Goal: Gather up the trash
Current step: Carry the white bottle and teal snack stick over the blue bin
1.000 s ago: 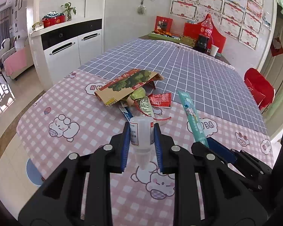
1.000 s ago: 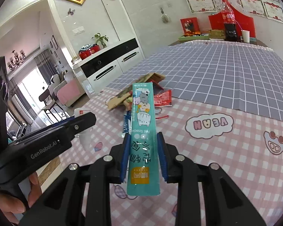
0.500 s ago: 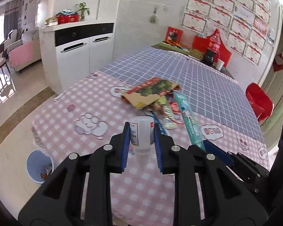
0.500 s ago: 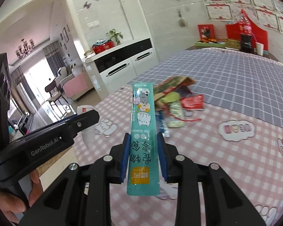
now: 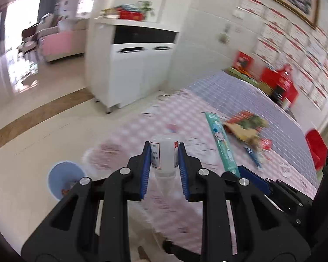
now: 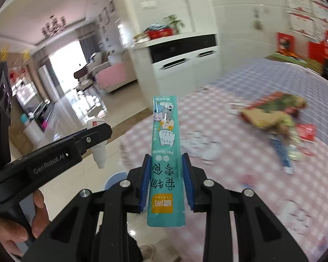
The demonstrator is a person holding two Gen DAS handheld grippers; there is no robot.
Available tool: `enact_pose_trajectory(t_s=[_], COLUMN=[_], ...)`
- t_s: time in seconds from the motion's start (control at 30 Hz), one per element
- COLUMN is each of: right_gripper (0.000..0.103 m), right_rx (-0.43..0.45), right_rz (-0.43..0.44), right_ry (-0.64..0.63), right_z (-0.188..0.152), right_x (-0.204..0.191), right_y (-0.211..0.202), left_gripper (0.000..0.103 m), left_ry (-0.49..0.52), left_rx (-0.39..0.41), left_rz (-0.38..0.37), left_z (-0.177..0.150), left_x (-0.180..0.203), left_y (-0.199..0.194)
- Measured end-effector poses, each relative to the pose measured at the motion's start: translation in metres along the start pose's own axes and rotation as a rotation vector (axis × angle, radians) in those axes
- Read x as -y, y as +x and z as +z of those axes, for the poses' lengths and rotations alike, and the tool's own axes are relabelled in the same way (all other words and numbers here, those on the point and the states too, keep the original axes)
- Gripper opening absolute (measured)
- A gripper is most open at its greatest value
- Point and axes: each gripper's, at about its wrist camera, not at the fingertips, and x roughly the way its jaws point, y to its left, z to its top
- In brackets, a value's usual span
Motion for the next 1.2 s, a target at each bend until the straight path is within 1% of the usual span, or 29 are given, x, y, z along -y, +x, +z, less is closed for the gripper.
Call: enact_pose_trajectory(t_s=[0.13, 0.17, 0.23, 0.3, 0.4, 0.5, 0.7, 0.8, 0.87, 0.9, 0.93, 0.97, 1.0, 1.07, 1.2], right_gripper=[0.028, 0.028, 0.028, 0.028, 0.028, 0.028, 0.028, 0.028, 0.028, 0.028, 0.028, 0.028, 0.028, 0.028, 0.028], right_rx=[-0.038, -0.049, -0.08, -0.102, -0.134, -0.172, -0.236, -0.254, -0.259, -0.263, -0.268, -0.273, -0.277, -0.288, -0.312], right_rz=[0.074, 0.096, 0.145, 0.175, 0.216, 0.237, 0.229, 0.231, 0.232, 0.234, 0.235, 0.234, 0.235, 0.236, 0.243], right_ry=[-0.052, -0.061, -0.089, -0.121, -0.159, -0.178, -0.202, -0.219, -0.225, -0.226, -0.228, -0.231, -0.232, -0.239, -0.251], right_z=[0.007, 0.008, 0.012, 0.014, 0.013, 0.01, 0.0, 0.0, 0.0, 0.0, 0.0, -0.001, -0.001, -0.002, -0.009], right_x=[-0.047, -0.057, -0.083, -0.107, -0.138, -0.161, -0.182, -0.193, -0.199, -0.202, -0.205, -0.208, -0.21, -0.214, -0.226], right_y=[0.037, 0.046, 0.068, 0.087, 0.113, 0.139, 0.185, 0.206, 0.216, 0.221, 0.227, 0.231, 0.236, 0.245, 0.26], left_gripper=[0.024, 0.024, 0.024, 0.024, 0.024, 0.024, 0.024, 0.024, 0.027, 0.043, 0.066, 0.069, 0.069, 0.069, 0.069], left_ry=[-0.06, -0.09, -0.129, -0.183, -0.253, -0.3, -0.343, -0.348, -0.357, -0.363, -0.372, -0.379, -0.381, -0.388, -0.402], left_rx=[0.018, 0.019, 0.021, 0.019, -0.002, -0.041, -0.11, -0.115, -0.115, -0.125, -0.133, -0.123, -0.122, -0.14, -0.146], left_rz=[0.073, 0.095, 0.13, 0.175, 0.236, 0.277, 0.307, 0.319, 0.342, 0.351, 0.368, 0.397, 0.413, 0.418, 0.436], left_z=[0.006, 0.007, 0.007, 0.006, 0.001, -0.005, -0.01, -0.005, 0.0, 0.001, 0.001, 0.001, 0.001, 0.0, -0.007], left_x=[-0.055, -0.076, -0.104, -0.139, -0.187, -0.222, -0.264, -0.277, -0.287, -0.292, -0.296, -0.302, -0.305, -0.313, -0.324], left_y=[-0.003, -0.004, -0.006, -0.006, -0.001, 0.013, 0.054, 0.068, 0.077, 0.081, 0.083, 0.084, 0.083, 0.085, 0.08])
